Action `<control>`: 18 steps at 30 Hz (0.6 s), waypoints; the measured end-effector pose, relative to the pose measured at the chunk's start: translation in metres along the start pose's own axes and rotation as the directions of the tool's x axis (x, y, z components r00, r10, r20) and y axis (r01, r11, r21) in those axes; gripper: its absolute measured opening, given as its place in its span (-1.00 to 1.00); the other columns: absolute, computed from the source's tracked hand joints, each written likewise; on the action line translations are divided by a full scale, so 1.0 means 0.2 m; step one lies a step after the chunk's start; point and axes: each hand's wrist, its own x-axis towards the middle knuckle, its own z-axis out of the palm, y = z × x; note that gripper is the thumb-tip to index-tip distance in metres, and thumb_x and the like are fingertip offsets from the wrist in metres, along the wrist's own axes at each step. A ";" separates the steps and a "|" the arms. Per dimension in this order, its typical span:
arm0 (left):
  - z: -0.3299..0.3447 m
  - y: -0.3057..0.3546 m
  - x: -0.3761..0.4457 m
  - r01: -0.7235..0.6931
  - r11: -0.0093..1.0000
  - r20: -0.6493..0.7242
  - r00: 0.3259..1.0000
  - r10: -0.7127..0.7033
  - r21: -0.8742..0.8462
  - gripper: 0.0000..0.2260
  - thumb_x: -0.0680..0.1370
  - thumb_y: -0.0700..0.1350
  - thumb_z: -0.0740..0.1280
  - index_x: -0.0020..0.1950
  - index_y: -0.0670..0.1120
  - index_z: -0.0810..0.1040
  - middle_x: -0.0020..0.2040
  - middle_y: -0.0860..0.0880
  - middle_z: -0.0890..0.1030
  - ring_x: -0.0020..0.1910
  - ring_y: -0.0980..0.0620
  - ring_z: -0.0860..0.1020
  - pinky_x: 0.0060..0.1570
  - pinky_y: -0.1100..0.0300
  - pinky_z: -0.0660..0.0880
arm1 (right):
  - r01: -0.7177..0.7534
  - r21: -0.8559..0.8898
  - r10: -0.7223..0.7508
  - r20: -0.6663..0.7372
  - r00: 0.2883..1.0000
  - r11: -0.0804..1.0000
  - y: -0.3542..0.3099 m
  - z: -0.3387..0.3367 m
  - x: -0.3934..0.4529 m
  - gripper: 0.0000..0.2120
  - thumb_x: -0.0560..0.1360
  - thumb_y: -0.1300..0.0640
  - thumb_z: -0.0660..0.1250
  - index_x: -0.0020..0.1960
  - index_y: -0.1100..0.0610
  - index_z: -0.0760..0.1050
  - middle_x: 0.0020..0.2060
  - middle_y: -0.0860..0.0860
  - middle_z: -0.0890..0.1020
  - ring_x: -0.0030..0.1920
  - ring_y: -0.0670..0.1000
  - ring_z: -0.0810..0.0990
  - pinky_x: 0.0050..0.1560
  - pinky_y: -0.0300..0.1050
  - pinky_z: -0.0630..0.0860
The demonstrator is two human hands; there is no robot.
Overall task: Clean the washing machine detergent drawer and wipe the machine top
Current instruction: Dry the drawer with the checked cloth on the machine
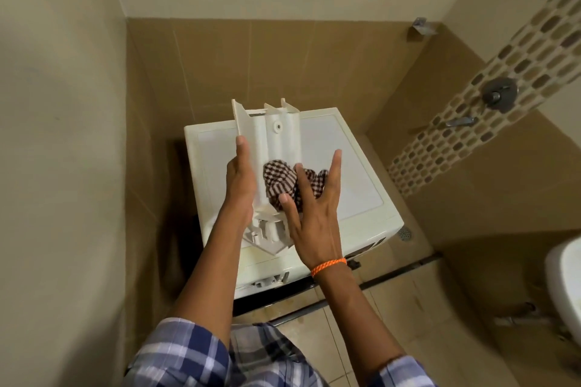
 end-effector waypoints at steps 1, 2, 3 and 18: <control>-0.01 -0.01 0.01 0.011 1.000 -0.012 1.000 -0.011 0.005 -0.35 0.65 0.49 0.00 0.47 0.09 0.45 0.27 0.06 0.64 0.23 0.04 0.60 0.16 0.12 0.55 | 0.022 0.008 -0.023 0.027 0.999 1.000 0.01 -0.01 -0.01 -0.39 0.72 -0.09 0.30 0.70 0.01 0.20 0.70 0.03 -0.34 0.72 0.09 -0.21 0.60 0.30 0.30; -0.01 -0.02 0.01 0.033 0.999 -0.012 0.999 -0.033 -0.013 -0.37 0.65 0.50 0.00 0.42 0.08 0.47 0.22 0.04 0.67 0.19 0.02 0.63 0.15 0.10 0.59 | 0.044 0.014 -0.045 0.056 0.997 0.999 0.01 -0.02 -0.01 -0.33 0.72 -0.09 0.29 0.73 0.01 0.10 0.69 0.03 -0.35 0.72 0.08 -0.20 0.60 0.27 0.31; -0.01 -0.03 0.00 0.065 0.997 0.003 0.998 -0.065 -0.041 -0.34 0.63 0.52 0.01 0.42 0.08 0.50 0.19 0.01 0.70 0.17 -0.02 0.67 0.16 0.03 0.64 | 0.067 0.010 -0.067 0.091 0.994 0.998 0.00 -0.02 0.00 -0.27 0.72 -0.10 0.29 0.74 0.00 -0.01 0.69 0.03 -0.35 0.73 0.07 -0.18 0.59 0.25 0.33; 0.07 0.00 -0.09 0.012 0.994 0.111 0.993 -0.024 0.110 -0.61 0.73 0.34 0.02 0.10 0.17 0.53 -0.05 0.17 0.63 -0.04 0.18 0.60 0.01 0.19 0.53 | 0.059 -0.163 -0.076 -0.102 0.992 0.985 -0.05 -0.03 0.31 -0.37 0.70 -0.17 0.29 0.70 -0.08 0.17 0.70 0.14 0.07 0.68 0.15 0.13 0.57 0.24 0.33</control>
